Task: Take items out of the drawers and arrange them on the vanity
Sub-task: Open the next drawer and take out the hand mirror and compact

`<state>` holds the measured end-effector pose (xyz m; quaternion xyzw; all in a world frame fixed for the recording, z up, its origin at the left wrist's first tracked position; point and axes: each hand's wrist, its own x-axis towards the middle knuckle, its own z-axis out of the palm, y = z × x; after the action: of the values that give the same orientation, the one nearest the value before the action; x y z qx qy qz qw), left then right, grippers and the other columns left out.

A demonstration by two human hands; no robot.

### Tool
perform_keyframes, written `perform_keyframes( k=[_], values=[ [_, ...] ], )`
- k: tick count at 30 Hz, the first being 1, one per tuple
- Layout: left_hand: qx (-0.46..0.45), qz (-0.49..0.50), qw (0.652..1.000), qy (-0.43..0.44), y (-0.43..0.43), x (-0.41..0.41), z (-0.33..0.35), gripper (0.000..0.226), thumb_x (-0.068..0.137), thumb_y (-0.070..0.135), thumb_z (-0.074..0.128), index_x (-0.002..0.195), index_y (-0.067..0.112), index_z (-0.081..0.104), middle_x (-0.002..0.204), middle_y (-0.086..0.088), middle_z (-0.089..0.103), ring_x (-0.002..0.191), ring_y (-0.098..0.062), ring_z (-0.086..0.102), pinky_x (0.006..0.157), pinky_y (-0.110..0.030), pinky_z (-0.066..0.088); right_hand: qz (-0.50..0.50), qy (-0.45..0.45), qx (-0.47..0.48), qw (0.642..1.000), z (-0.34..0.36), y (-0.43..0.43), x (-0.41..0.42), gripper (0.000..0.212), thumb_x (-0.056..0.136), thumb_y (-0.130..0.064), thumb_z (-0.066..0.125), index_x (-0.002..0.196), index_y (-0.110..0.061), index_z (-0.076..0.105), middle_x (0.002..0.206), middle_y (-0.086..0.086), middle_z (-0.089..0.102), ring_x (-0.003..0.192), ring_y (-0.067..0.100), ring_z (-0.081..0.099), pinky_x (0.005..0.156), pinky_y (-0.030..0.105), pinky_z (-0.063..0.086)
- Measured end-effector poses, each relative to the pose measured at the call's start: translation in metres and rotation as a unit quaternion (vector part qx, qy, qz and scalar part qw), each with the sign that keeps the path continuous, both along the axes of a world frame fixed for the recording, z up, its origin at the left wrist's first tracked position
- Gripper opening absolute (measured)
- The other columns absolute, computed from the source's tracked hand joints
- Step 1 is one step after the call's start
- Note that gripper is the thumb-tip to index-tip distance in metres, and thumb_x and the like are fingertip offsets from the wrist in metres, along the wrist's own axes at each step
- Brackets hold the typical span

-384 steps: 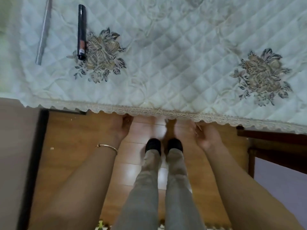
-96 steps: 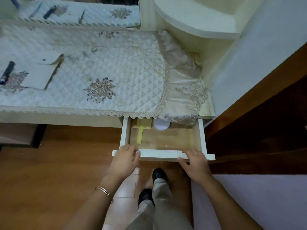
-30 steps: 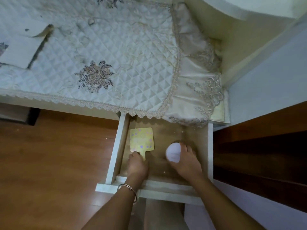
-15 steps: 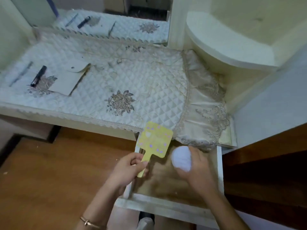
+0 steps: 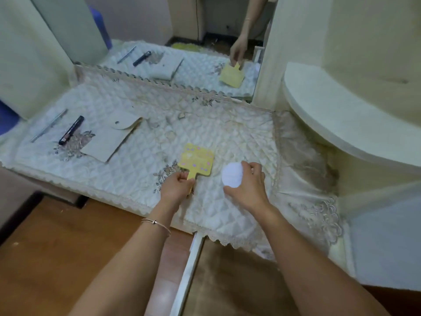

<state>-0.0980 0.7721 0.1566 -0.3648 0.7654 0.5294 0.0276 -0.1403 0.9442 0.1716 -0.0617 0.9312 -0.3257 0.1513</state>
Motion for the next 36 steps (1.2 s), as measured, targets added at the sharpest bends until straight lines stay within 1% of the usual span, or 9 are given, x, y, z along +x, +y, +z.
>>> perform_keyframes(
  k=[3,6,12,15,18,23,27,31,36],
  values=[
    [-0.130,-0.058,0.990,-0.002,-0.005,-0.009,-0.007,0.014,0.085,0.020,0.063,0.091,0.007,0.060,0.073,-0.001,0.053,0.071,-0.020,0.050,0.060,-0.029,0.040,0.001,0.004,0.015,1.000,-0.009,-0.005,-0.020,0.078,0.076,-0.031,0.068,0.139,-0.013,0.025,0.141,0.008,0.021,0.126,0.030,0.025,0.103,0.038,0.034],
    [-0.230,-0.118,0.966,-0.006,-0.013,-0.008,-0.013,0.021,0.084,0.017,0.063,0.096,0.000,0.060,0.093,-0.013,0.062,0.085,-0.028,0.056,0.072,-0.036,0.043,0.012,0.003,0.015,1.000,-0.022,-0.005,-0.021,0.072,0.082,-0.029,0.064,0.140,-0.012,0.025,0.148,0.010,0.020,0.132,0.032,0.023,0.109,0.041,0.031],
    [-0.274,-0.193,0.941,0.042,-0.007,0.033,-0.006,0.030,0.090,0.008,0.049,0.119,0.002,0.056,0.128,-0.013,0.049,0.117,-0.027,0.047,0.097,-0.029,0.036,0.010,0.051,0.024,0.998,-0.020,0.012,0.014,0.062,0.087,-0.027,0.058,0.140,-0.013,0.029,0.152,0.010,0.019,0.139,0.027,0.016,0.113,0.037,0.021],
    [-0.266,-0.256,0.922,0.114,0.007,0.092,-0.003,0.026,0.091,0.014,0.047,0.114,0.009,0.059,0.116,-0.007,0.059,0.109,-0.022,0.053,0.089,-0.023,0.037,0.022,0.091,0.008,0.996,-0.014,0.036,0.068,0.043,0.086,-0.025,0.052,0.127,-0.011,0.050,0.134,0.009,0.048,0.124,0.026,0.039,0.104,0.034,0.032],
    [-0.233,-0.350,0.904,0.082,0.024,0.168,-0.020,0.030,0.091,0.027,0.041,0.112,0.018,0.060,0.108,0.002,0.064,0.103,-0.014,0.055,0.084,-0.021,0.039,0.014,0.075,0.016,0.997,-0.024,0.070,0.145,0.030,0.084,-0.021,0.057,0.111,-0.012,0.063,0.107,0.008,0.067,0.102,0.026,0.058,0.093,0.039,0.047],
    [-0.208,-0.434,0.874,0.062,0.028,0.266,-0.061,0.030,0.083,0.034,0.041,0.086,0.019,0.067,0.097,0.006,0.064,0.096,-0.010,0.050,0.080,-0.012,0.034,-0.055,-0.121,0.074,0.988,-0.043,0.129,0.275,0.023,0.091,-0.029,0.051,0.107,-0.021,0.065,0.105,0.001,0.070,0.096,0.017,0.063,0.077,0.025,0.045],
    [-0.202,-0.431,0.872,0.116,0.026,0.296,-0.068,0.053,0.088,0.061,0.029,0.082,0.021,0.063,0.096,0.005,0.062,0.101,-0.007,0.043,0.092,-0.001,0.023,-0.085,-0.080,0.129,0.985,-0.071,0.163,0.344,0.040,0.077,-0.044,0.046,0.087,-0.016,0.073,0.090,0.002,0.073,0.086,0.025,0.067,0.075,0.033,0.052],
    [-0.241,-0.448,0.849,0.145,0.024,0.304,-0.077,0.045,0.087,0.063,0.025,0.091,0.027,0.053,0.098,0.001,0.064,0.106,-0.015,0.040,0.092,-0.017,0.027,-0.113,-0.040,0.168,0.978,-0.065,0.172,0.367,0.043,0.072,-0.044,0.049,0.091,-0.013,0.071,0.093,0.007,0.072,0.086,0.031,0.067,0.077,0.040,0.054],
    [-0.261,-0.444,0.844,0.150,0.019,0.301,-0.084,0.048,0.080,0.066,0.037,0.088,0.026,0.062,0.099,0.009,0.062,0.104,-0.009,0.039,0.092,-0.021,0.035,-0.143,-0.035,0.193,0.970,-0.068,0.178,0.366,0.052,0.070,-0.053,0.041,0.089,-0.015,0.071,0.095,0.006,0.071,0.087,0.032,0.065,0.070,0.043,0.054]
  ],
)
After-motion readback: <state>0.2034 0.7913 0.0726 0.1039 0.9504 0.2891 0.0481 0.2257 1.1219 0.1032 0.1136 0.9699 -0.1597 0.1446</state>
